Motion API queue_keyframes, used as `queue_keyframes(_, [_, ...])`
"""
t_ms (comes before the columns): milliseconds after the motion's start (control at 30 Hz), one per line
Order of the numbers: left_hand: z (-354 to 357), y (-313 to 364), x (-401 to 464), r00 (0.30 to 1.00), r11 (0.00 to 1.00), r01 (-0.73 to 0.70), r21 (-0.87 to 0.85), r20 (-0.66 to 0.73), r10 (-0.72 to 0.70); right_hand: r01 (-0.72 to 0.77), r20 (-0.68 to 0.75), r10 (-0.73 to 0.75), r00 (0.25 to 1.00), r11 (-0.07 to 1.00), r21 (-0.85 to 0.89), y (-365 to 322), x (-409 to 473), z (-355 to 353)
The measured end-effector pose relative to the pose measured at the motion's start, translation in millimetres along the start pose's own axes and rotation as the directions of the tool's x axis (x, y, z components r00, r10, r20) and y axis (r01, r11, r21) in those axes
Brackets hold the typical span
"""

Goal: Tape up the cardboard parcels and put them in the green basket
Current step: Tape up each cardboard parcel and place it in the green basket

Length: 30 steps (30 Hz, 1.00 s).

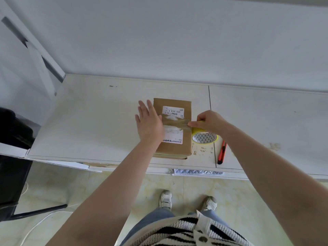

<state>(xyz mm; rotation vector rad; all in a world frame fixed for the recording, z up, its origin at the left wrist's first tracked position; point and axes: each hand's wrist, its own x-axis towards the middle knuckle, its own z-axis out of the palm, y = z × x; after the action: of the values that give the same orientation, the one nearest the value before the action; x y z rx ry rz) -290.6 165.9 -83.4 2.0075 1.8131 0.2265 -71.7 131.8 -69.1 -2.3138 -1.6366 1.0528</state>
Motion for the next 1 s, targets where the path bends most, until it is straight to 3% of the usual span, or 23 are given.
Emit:
queue_keyframes(133, [18,27,-7,0.971,0.945,-0.215,0.248,-0.053,0.235,-0.007,0.003,0.007,1.000,1.000,-0.012,1,2,1])
queue_keyframes(267, [30,25,-2,0.973,0.921,-0.216,0.323,-0.012,0.232,-0.018,-0.011,0.018,1.000,0.999,-0.033,0,4,2])
queue_keyframes(467, [26,24,-2,0.970,0.925,-0.241,0.295,0.034,0.242,-0.014,-0.005,0.014,1.000,1.000,0.019,-2,-1,6])
queue_keyframes(600, [15,22,-4,0.965,0.955,-0.258,0.147,0.084,0.248,0.069,-0.060,-0.064,0.996,0.994,0.090,-8,-14,-10])
queue_keyframes(733, [21,29,-13,0.970,0.969,-0.207,-0.139,0.098,0.221,0.169,-0.022,-0.170,0.985,0.984,-0.064,-28,-28,-54])
queue_keyframes(867, [28,22,-17,0.979,0.924,-0.132,-0.359,0.100,0.178,0.244,-0.009,-0.244,0.970,0.970,0.006,-45,-40,-85])
queue_keyframes(1000, [23,7,-14,0.973,0.873,-0.107,-0.476,0.132,0.191,0.241,0.038,-0.239,0.970,0.969,-0.054,-48,-49,-79])
